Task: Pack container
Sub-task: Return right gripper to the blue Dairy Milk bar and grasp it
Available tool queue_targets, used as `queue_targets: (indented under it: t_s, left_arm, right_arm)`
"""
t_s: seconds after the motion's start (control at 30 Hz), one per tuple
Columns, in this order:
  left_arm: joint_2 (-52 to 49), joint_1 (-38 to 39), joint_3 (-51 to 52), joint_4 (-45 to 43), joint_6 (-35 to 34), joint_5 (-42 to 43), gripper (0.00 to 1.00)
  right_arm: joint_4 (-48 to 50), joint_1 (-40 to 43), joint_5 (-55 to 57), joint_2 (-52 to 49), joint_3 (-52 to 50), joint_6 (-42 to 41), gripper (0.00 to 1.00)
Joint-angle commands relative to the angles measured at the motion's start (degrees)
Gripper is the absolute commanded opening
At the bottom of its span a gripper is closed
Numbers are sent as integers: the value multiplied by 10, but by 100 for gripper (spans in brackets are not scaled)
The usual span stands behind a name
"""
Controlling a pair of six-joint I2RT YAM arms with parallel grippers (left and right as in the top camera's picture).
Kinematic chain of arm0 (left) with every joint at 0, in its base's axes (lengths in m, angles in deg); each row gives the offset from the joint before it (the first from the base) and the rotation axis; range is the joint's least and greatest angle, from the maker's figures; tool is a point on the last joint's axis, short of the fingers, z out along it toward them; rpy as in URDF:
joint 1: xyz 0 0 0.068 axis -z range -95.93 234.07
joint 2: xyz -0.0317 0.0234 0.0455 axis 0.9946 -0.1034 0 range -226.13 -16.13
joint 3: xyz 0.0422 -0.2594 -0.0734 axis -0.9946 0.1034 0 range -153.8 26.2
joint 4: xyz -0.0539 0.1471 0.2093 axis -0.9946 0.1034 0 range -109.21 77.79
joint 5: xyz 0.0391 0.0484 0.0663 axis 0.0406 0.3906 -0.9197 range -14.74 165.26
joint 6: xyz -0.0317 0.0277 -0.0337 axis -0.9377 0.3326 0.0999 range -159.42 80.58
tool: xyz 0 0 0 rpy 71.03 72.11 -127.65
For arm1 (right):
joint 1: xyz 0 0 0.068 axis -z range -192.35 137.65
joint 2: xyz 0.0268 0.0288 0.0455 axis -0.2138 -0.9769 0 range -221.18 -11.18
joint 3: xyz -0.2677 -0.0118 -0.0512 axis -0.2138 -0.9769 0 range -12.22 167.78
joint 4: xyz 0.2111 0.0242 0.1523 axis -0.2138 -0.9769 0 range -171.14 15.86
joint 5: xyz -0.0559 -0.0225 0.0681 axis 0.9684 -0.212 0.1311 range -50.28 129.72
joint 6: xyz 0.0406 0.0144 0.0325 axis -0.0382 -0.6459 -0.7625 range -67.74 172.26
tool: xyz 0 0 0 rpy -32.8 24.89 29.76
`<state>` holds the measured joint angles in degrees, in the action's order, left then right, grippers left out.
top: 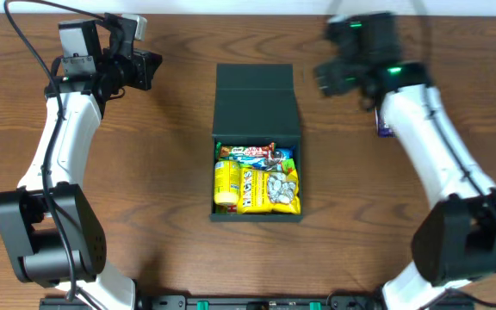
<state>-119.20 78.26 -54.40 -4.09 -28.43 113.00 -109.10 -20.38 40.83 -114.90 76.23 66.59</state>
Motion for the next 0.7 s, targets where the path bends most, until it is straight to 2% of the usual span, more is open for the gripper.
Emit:
queue_targets:
  t_s: [0.0,0.07,0.2,0.5,0.67]
  left_arm:
    - [8,-3,-12,-2,5,6,11]
    - [8,-3,-12,-2,3,6,12]
    - [8,-3,-12,-2,-3,6,13]
    - [8,-3,-12,-2,-16,7,13]
    - [8,-3,-12,-2,-23,7,13]
  right_arm:
    - [-36,68,4,-27,0,-116,91]
    - [-75,104,3,-40,0,-117,84]
    - [-113,138,4,-65,-1,-117,84]
    - [-124,143,3,-142,-1,-117,80]
    - [-122,148,1,-172,-1,-117,69]
